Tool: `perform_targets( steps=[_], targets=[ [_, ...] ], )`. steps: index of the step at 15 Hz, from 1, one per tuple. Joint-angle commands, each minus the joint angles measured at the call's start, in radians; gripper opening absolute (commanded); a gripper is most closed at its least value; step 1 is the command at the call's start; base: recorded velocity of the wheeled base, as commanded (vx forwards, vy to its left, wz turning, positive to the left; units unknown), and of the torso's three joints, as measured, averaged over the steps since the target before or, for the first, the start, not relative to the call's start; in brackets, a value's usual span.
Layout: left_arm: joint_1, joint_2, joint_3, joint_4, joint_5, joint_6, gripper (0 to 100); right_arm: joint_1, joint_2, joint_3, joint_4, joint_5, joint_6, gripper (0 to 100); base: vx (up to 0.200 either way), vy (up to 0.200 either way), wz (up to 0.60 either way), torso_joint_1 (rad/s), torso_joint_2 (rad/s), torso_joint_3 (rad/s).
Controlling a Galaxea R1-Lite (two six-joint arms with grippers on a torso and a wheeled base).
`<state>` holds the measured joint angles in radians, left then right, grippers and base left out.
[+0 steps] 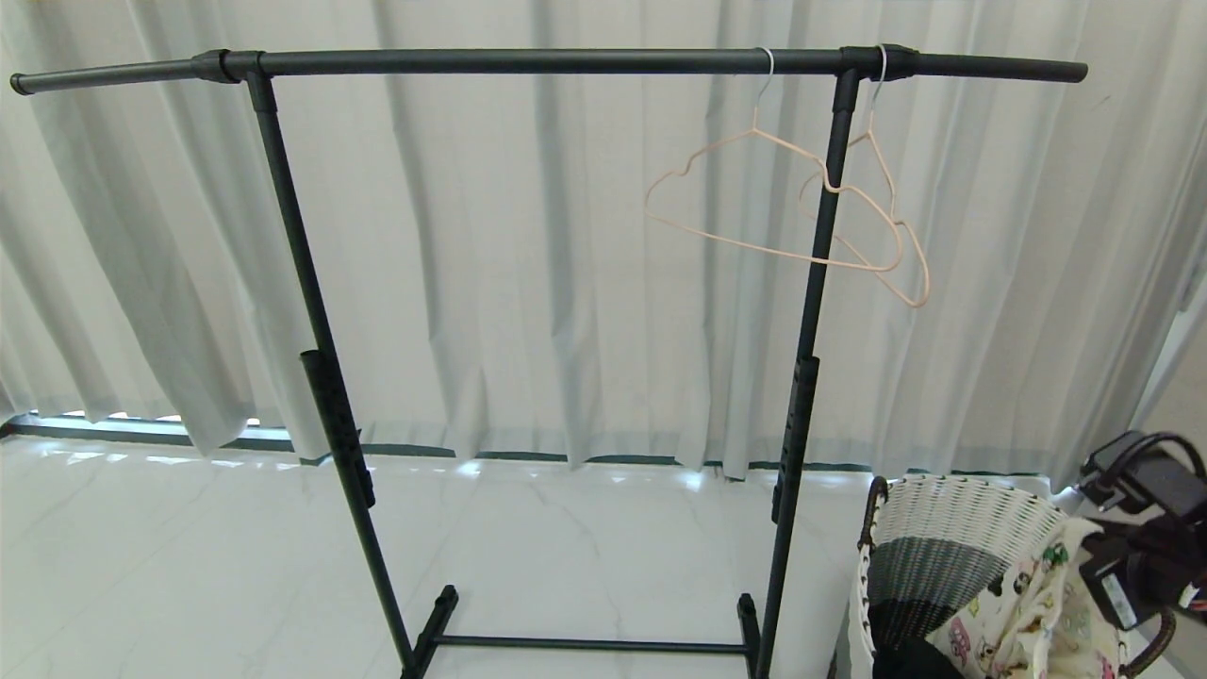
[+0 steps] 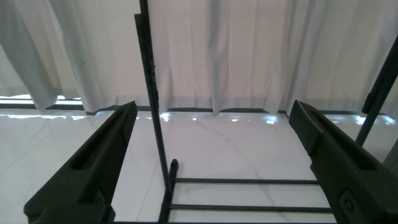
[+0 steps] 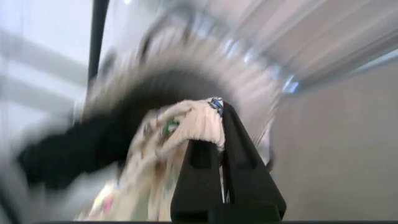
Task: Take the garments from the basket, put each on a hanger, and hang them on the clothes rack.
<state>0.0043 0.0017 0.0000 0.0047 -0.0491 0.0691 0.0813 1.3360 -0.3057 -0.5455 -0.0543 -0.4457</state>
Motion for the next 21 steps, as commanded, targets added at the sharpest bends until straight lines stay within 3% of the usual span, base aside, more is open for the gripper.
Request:
perform_targets(
  steps=[1,2,4,7,9,12,21],
  targets=[
    [0.000,0.000,0.000,0.000,0.000,0.000,100,0.011,-0.104,-0.092,-0.001,-0.001,0.039,0,0.000,0.000,0.00,0.000,0.00,0.000],
    [0.000,0.000,0.000,0.000,0.000,0.000,100,0.054,-0.141,-0.153,0.003,-0.001,0.091,0,0.000,0.000,0.00,0.000,0.00,0.000],
    [0.000,0.000,0.000,0.000,0.000,0.000,100,0.071,-0.207,-0.204,0.079,-0.006,0.098,0,0.000,0.000,0.00,0.000,0.00,0.000],
    [0.000,0.000,0.000,0.000,0.000,0.000,100,0.071,-0.368,-0.331,0.438,-0.013,0.104,0,0.000,0.000,0.00,0.000,0.00,0.000],
    [0.000,0.000,0.000,0.000,-0.001,0.000,100,0.072,-0.422,-0.389,0.584,-0.012,0.114,0,0.000,0.000,0.00,0.000,0.00,0.000],
    [0.000,0.000,0.000,0.000,0.000,-0.003,100,0.074,-0.480,-0.386,0.621,-0.013,0.113,0,0.000,0.000,0.00,0.000,0.00,0.000],
    [0.000,0.000,0.000,0.000,0.000,-0.003,100,0.064,-0.560,-0.392,0.656,-0.042,0.113,0,-0.200,0.000,0.00,0.002,0.00,0.004]
  ],
)
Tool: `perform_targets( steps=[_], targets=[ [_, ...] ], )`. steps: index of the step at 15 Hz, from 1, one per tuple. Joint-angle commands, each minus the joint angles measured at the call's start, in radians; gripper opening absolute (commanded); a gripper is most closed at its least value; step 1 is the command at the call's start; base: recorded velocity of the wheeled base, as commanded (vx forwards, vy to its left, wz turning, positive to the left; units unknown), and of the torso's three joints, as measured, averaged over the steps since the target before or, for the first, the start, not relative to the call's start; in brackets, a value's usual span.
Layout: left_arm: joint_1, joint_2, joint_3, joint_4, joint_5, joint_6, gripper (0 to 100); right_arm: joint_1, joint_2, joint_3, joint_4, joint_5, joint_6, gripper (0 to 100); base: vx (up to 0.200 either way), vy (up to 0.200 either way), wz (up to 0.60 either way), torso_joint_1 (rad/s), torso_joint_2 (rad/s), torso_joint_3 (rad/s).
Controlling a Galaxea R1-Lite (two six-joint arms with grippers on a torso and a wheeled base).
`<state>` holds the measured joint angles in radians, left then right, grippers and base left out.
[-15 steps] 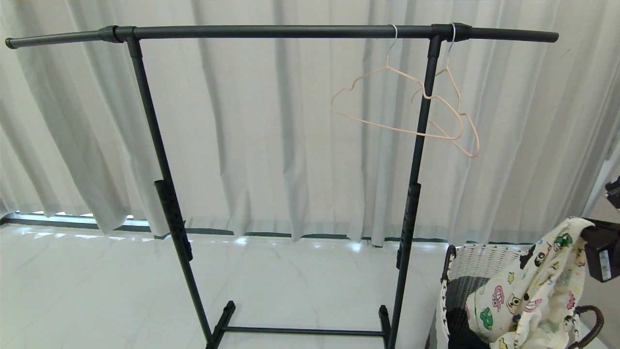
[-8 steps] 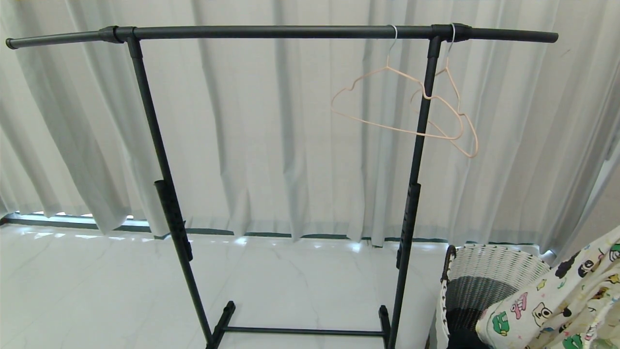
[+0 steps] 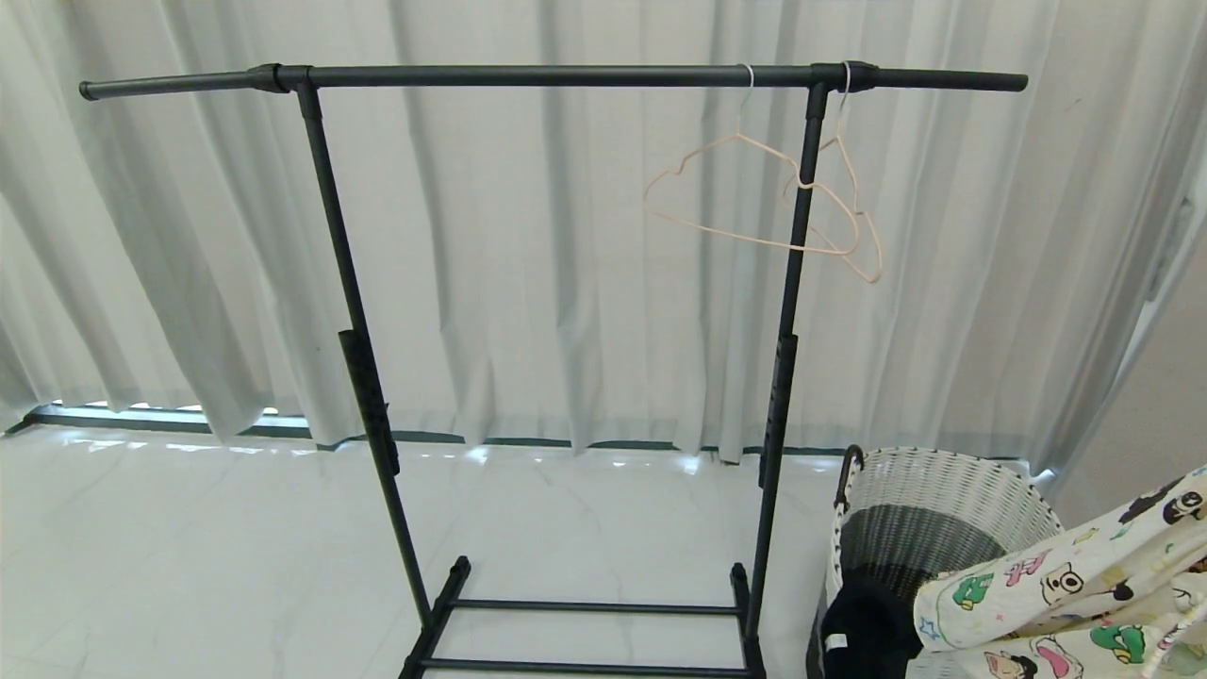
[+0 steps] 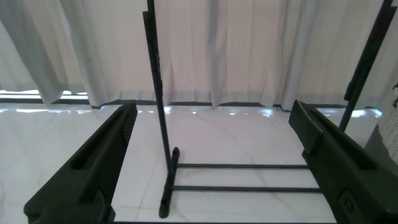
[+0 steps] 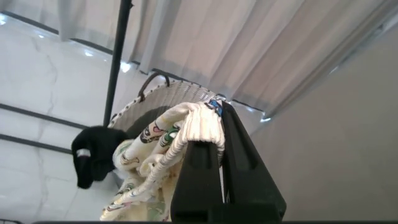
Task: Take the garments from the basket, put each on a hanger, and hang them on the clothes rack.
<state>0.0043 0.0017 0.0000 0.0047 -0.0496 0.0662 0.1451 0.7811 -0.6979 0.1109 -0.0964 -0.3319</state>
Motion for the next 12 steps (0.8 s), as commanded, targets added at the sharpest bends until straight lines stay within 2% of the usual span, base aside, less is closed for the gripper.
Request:
perform_targets(
  steps=[1,4,6,8,10,12],
  targets=[
    [-0.001,0.000,0.000,0.000,0.000,0.000,100,0.002,-0.005,-0.002,-0.002,0.000,-0.001,0,-0.200,0.000,0.00,0.002,0.00,0.002],
    [0.000,0.000,0.000,0.000,0.000,-0.012,100,0.010,-0.003,-0.023,0.000,0.001,0.001,0,-0.200,0.000,0.00,0.002,0.00,0.002],
    [-0.001,0.000,0.000,0.000,0.002,-0.034,100,0.068,0.012,-0.038,0.000,0.003,0.004,0,0.000,0.000,0.00,0.000,0.00,0.000],
    [0.000,0.000,0.000,0.000,0.002,-0.034,100,0.177,0.066,-0.072,0.003,0.001,0.030,0,0.000,0.000,0.00,0.000,0.00,0.000],
    [0.000,0.000,0.000,0.000,0.000,-0.008,100,0.309,0.139,-0.124,0.061,0.001,0.057,0,0.000,0.000,0.00,0.000,0.00,0.000],
    [0.000,0.000,0.000,0.000,0.000,-0.008,100,0.398,0.204,-0.109,0.141,0.003,0.119,0,0.000,0.000,0.00,0.000,0.00,0.000]
  ],
)
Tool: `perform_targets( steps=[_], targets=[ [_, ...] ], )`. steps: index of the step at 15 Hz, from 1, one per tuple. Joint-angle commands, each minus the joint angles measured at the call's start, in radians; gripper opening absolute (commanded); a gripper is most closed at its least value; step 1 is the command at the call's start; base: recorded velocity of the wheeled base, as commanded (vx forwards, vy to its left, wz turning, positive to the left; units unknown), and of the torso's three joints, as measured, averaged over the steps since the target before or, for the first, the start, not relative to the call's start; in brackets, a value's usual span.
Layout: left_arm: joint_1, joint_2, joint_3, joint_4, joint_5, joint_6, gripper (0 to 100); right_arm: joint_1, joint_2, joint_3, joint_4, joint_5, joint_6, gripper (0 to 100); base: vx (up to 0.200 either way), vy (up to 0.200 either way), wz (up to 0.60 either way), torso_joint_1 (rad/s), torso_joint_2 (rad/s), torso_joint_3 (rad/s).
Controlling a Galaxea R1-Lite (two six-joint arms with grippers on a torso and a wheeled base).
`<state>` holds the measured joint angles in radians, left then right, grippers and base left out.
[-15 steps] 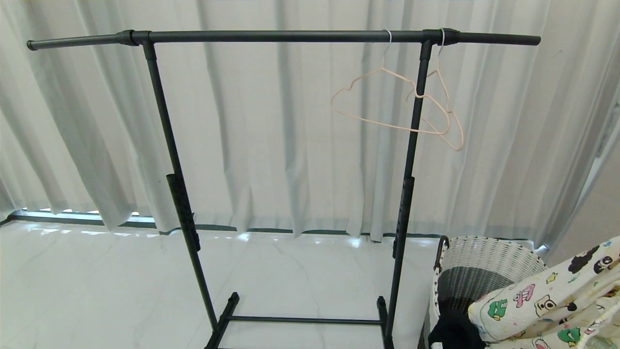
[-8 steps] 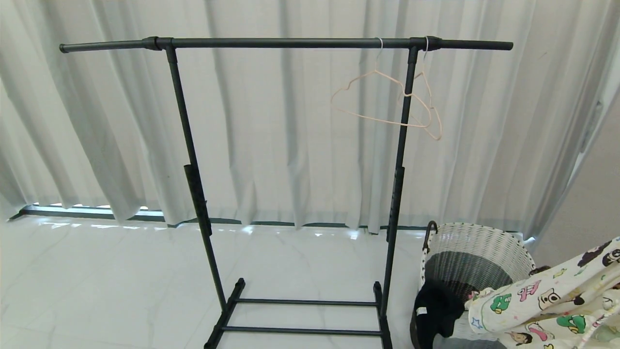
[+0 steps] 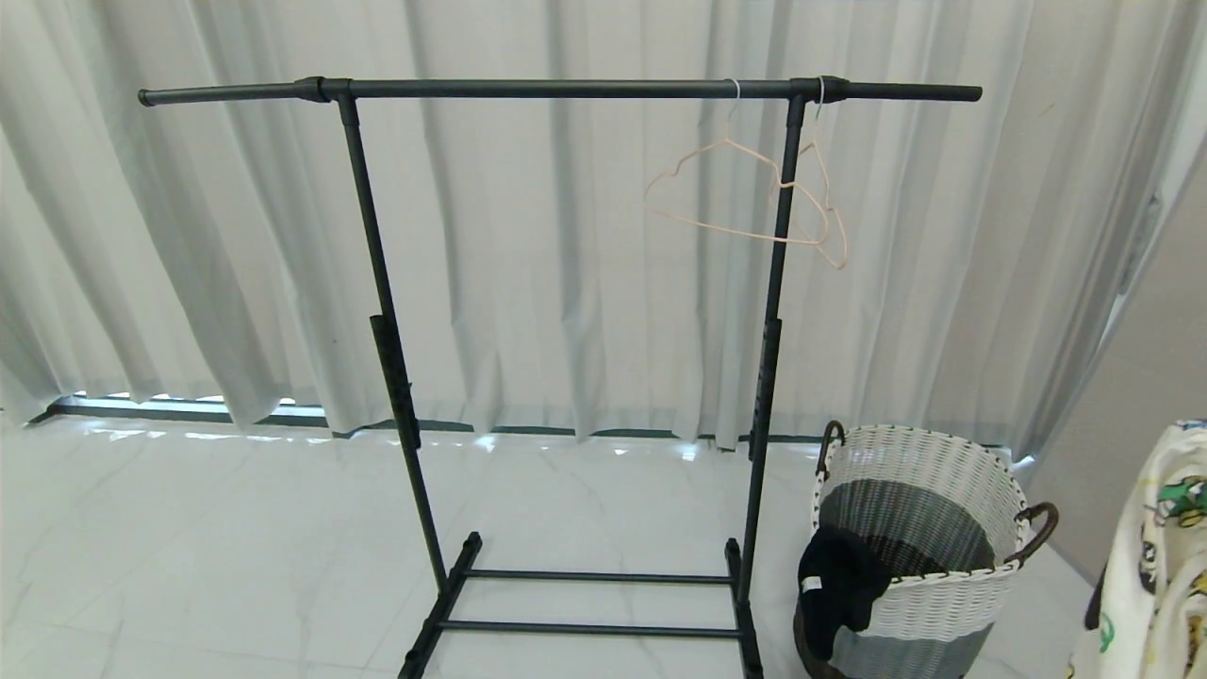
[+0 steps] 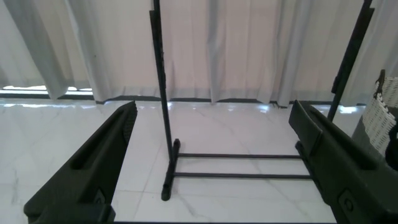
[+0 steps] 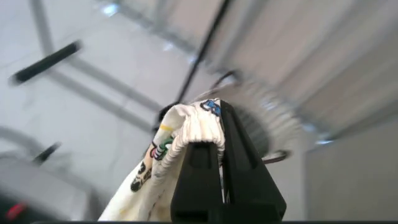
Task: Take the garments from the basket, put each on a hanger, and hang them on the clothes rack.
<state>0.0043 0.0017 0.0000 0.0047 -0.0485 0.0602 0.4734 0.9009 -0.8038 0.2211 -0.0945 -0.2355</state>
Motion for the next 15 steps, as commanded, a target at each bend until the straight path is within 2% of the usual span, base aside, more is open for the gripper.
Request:
perform_targets(
  steps=[1,2,3,4,7,9,11,12,13,14,15],
  targets=[
    [0.000,0.000,0.000,0.000,-0.004,0.012,100,0.113,0.127,0.023,0.044,0.001,0.071,0,0.000,0.000,0.00,0.000,0.00,0.000],
    [0.000,0.000,0.000,0.000,-0.007,0.067,100,0.165,0.174,0.057,0.041,-0.001,0.150,0,0.000,0.000,0.00,0.000,0.00,0.000],
    [0.000,0.000,0.000,0.000,-0.007,0.069,100,0.172,0.181,0.060,0.041,-0.002,0.163,0,0.000,0.000,0.00,0.000,0.00,0.000],
    [-0.001,0.000,0.000,0.000,-0.007,0.050,100,0.274,0.228,0.121,0.001,-0.018,0.323,0,0.000,0.000,0.00,0.000,0.00,0.000],
    [-0.001,0.000,0.000,0.000,-0.007,0.047,100,0.375,0.297,0.172,-0.092,-0.103,0.510,0,0.000,0.000,0.00,0.000,0.00,0.000],
    [-0.001,0.000,0.000,0.000,-0.007,0.046,100,0.422,0.319,0.167,-0.117,-0.142,0.556,0,0.000,0.000,0.00,0.000,0.00,0.000],
    [-0.003,0.006,-0.006,0.000,-0.016,0.044,100,0.468,0.309,0.164,-0.134,-0.192,0.555,0,0.000,0.000,0.00,0.000,0.00,0.000],
    [-0.018,0.058,-0.087,-0.002,-0.079,0.009,100,0.472,0.296,0.163,-0.144,-0.226,0.555,0,0.000,0.000,0.00,0.000,0.00,0.000],
    [-0.053,0.208,-0.213,-0.008,-0.137,-0.103,100,0.470,0.286,0.158,-0.147,-0.241,0.556,0,0.000,0.000,0.00,0.000,0.00,0.000],
    [-0.069,0.385,-0.371,-0.017,-0.145,-0.180,100,0.470,0.283,0.156,-0.147,-0.248,0.556,0,0.000,0.000,0.00,0.000,0.00,0.000],
    [-0.072,0.524,-0.491,-0.017,-0.160,-0.178,100,0.470,0.285,0.155,-0.149,-0.251,0.556,0,0.000,0.000,0.00,0.000,0.00,0.000]
  ],
)
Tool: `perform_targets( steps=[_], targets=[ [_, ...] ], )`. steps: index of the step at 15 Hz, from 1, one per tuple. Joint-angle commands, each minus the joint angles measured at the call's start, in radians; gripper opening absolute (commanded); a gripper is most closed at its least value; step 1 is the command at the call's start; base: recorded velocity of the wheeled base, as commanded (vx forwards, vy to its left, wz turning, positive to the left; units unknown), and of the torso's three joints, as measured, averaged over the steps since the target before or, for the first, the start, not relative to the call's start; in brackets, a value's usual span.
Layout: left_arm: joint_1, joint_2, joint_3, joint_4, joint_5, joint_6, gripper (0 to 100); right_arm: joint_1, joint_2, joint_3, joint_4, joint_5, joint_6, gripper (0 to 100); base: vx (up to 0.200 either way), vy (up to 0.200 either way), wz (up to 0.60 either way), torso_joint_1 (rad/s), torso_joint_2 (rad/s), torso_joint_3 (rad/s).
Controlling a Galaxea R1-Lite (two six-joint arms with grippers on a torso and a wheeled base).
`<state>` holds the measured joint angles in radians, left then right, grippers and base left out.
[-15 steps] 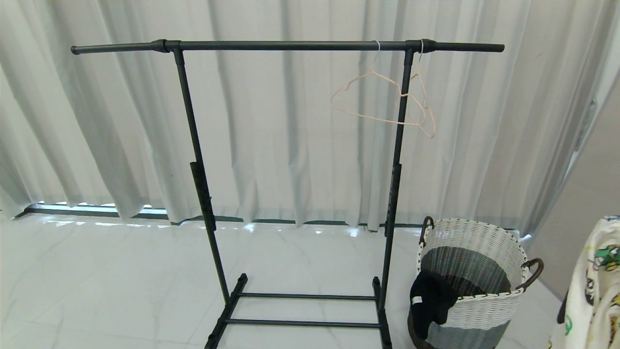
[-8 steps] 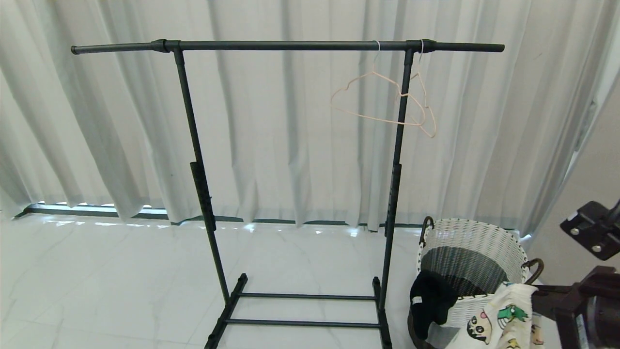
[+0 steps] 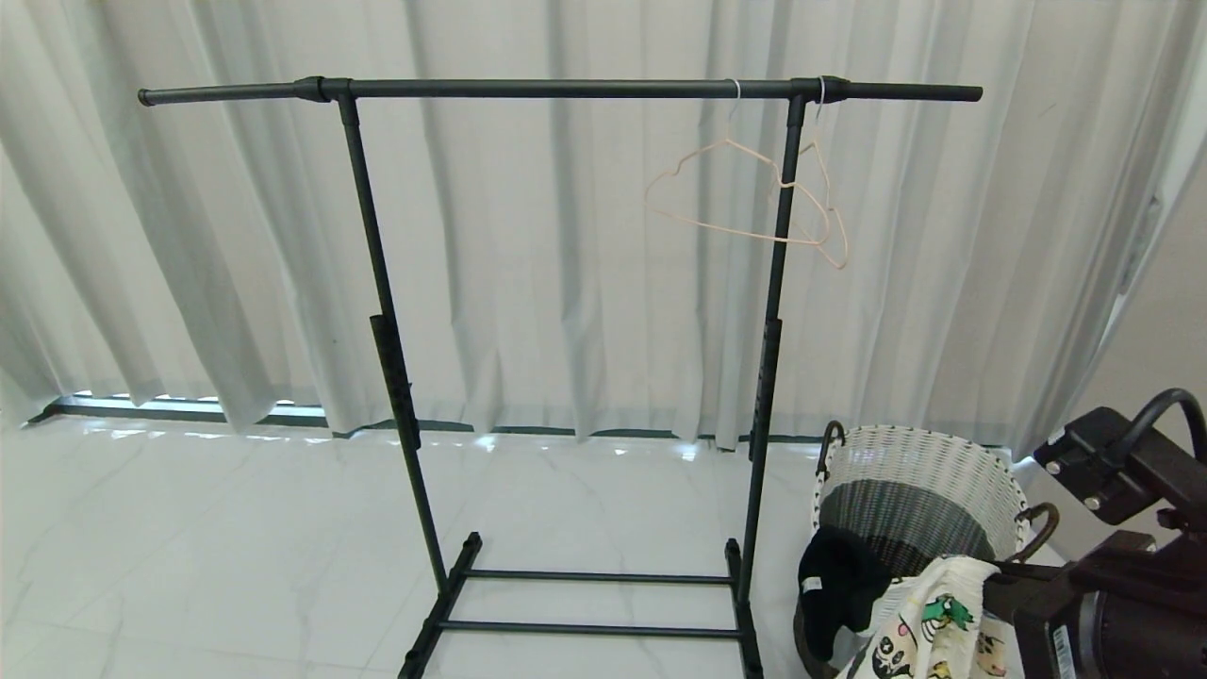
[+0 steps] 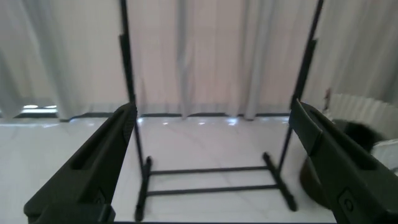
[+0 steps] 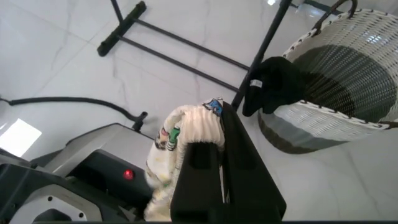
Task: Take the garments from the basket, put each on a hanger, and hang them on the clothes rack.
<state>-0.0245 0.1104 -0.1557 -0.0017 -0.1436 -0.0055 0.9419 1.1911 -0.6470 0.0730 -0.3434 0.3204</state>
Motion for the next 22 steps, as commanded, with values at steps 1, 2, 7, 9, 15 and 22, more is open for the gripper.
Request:
perform_targets(
  steps=[1,2,7,9,15,22],
  targets=[
    [-0.058,0.523,-0.429,-0.011,-0.086,-0.108,100,0.003,0.005,-0.010,-0.007,0.003,-0.001,0,0.000,0.000,0.00,0.000,0.00,0.000],
    [-0.080,0.606,-0.479,-0.011,-0.088,-0.110,100,0.005,0.032,-0.016,-0.030,0.007,-0.004,0,0.000,0.000,0.00,0.000,0.00,0.000],
    [-0.292,0.959,-0.573,-0.014,0.220,-0.111,100,-0.032,0.240,-0.114,-0.275,0.138,-0.001,0,0.000,0.000,0.00,0.000,0.00,0.000],
    [-0.460,1.046,-0.547,-0.015,0.260,-0.125,100,-0.052,0.329,-0.169,-0.302,0.159,0.002,0,0.000,0.000,0.00,0.000,0.00,0.000],
    [-0.919,1.378,-0.518,-0.235,0.312,-0.343,100,-0.049,0.479,-0.372,-0.328,0.158,-0.001,0,0.000,0.000,0.00,0.000,0.00,0.000],
    [-0.951,1.704,-0.505,-0.455,0.351,-0.353,100,-0.002,0.421,-0.373,-0.328,0.159,0.000,0,0.000,0.000,0.00,0.000,0.00,0.000]
  ],
)
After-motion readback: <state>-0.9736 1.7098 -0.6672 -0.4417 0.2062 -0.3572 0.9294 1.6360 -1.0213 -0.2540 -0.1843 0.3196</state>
